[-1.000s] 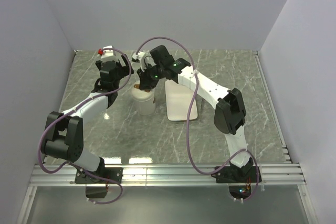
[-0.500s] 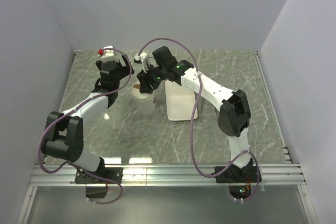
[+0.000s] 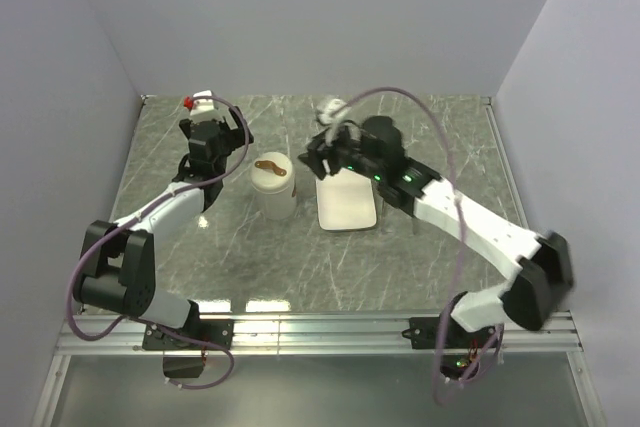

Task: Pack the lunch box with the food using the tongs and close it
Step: Reset both arms

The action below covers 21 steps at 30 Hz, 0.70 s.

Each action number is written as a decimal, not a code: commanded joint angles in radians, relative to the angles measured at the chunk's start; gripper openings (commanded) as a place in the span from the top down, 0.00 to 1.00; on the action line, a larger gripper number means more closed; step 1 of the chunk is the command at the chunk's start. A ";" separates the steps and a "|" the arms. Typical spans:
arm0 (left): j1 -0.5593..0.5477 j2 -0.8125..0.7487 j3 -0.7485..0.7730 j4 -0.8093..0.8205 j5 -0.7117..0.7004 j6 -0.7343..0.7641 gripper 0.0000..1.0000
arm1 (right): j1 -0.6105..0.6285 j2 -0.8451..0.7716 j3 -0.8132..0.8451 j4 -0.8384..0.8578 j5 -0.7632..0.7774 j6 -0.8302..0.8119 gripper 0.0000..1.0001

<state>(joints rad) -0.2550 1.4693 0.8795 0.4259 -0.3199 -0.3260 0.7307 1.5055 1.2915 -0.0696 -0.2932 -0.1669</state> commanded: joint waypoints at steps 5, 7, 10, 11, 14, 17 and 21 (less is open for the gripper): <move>-0.009 -0.101 -0.050 0.085 -0.054 0.005 0.01 | -0.106 -0.370 -0.397 0.499 0.341 0.096 0.36; -0.010 -0.118 -0.059 0.085 -0.064 0.001 0.01 | -0.158 -0.433 -0.508 0.562 0.364 0.125 0.36; -0.010 -0.145 -0.073 0.086 -0.090 -0.002 0.00 | -0.255 -0.504 -0.634 0.628 0.425 0.165 0.36; -0.012 -0.153 -0.076 0.083 -0.102 -0.004 0.01 | -0.298 -0.522 -0.659 0.636 0.457 0.190 0.36; -0.010 -0.194 -0.099 0.079 -0.148 -0.007 0.01 | -0.364 -0.590 -0.739 0.653 0.511 0.208 0.36; -0.010 -0.239 -0.119 0.074 -0.165 -0.010 0.01 | -0.389 -0.659 -0.787 0.646 0.604 0.219 0.36; -0.010 -0.288 -0.134 0.054 -0.171 -0.010 0.01 | -0.395 -0.766 -0.814 0.623 0.678 0.219 0.36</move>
<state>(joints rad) -0.2623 1.2297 0.7536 0.4629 -0.4614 -0.3313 0.3420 0.8124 0.4789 0.4789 0.2897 0.0326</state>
